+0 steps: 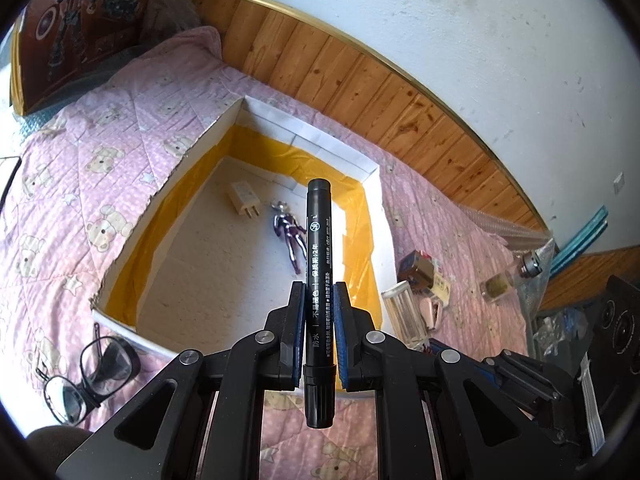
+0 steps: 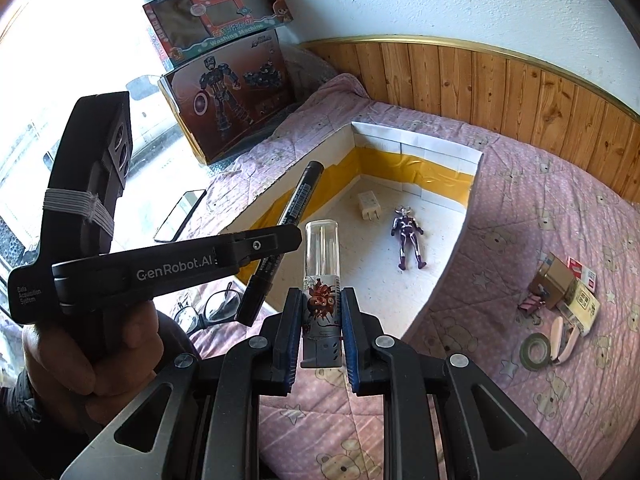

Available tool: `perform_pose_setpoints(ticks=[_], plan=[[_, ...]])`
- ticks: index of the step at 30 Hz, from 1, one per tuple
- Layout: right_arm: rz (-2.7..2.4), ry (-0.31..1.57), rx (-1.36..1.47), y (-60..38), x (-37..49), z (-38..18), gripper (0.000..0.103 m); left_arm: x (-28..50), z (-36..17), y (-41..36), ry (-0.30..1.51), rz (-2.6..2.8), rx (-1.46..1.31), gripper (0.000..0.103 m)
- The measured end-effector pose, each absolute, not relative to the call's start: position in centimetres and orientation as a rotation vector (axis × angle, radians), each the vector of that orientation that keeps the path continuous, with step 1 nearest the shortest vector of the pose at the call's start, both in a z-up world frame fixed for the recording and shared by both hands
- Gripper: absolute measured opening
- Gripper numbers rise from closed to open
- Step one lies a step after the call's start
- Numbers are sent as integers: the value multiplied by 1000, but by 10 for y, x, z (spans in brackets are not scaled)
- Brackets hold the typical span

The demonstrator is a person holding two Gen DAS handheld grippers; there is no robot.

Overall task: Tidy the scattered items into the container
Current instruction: 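Carry the marker and glass tube with both grippers into the box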

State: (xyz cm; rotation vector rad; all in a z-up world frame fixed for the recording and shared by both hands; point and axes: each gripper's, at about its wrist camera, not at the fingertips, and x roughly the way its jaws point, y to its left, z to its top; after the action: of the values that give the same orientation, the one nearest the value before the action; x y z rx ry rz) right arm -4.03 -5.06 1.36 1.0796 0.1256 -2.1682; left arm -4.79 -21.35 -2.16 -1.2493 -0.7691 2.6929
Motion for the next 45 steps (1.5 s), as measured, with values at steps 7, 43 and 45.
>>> perform_pose_setpoints(ticks=[7,43,45], plan=[[-2156,133,1101,-63,-53,6,20,-67,-24,-227,-776,2706,-1275,13],[-2086,319,1279,-124,-90,-50,20,-110,-73,-252,-560,2712,-1597,13],[-2083,323,1292,-124,-91,-53,20,-111,-74,-251,-540,2716,-1605,13]])
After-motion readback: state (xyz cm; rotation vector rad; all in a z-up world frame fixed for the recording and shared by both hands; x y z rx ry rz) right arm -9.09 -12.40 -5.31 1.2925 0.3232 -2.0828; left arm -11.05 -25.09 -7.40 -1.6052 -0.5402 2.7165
